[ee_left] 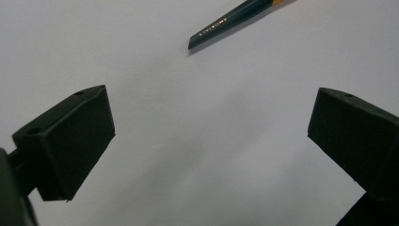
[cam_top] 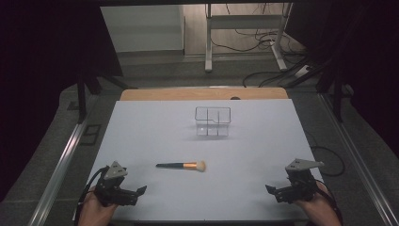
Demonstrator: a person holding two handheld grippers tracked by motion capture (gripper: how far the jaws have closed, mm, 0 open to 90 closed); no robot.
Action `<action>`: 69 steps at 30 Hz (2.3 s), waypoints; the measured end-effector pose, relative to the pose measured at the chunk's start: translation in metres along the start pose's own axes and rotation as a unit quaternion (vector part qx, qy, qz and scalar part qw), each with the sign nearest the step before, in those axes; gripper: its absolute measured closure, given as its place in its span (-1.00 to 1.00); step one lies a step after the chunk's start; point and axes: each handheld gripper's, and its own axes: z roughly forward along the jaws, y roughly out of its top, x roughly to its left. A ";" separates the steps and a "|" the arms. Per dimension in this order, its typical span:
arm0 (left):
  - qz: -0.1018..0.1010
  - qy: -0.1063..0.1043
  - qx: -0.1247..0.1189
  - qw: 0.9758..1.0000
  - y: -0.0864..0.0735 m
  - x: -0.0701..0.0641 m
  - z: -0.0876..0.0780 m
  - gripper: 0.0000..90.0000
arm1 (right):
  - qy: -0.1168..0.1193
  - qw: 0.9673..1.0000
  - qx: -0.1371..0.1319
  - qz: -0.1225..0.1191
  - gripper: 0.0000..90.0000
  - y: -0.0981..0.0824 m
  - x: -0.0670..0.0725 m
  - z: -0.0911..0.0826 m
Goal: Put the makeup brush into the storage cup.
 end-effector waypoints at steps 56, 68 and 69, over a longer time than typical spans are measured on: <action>0.018 -0.015 0.077 0.997 0.046 -0.001 0.030 -1.00 | -0.015 1.000 -0.007 0.000 -1.00 0.002 0.001 0.001; 0.039 -0.017 0.093 0.995 0.058 0.000 0.037 -0.98 | -0.015 1.000 -0.006 -0.004 -1.00 0.002 -0.001 0.000; 0.040 -0.018 0.093 0.995 0.059 0.000 0.039 -0.97 | -0.014 1.000 -0.005 -0.004 -1.00 0.002 -0.001 0.000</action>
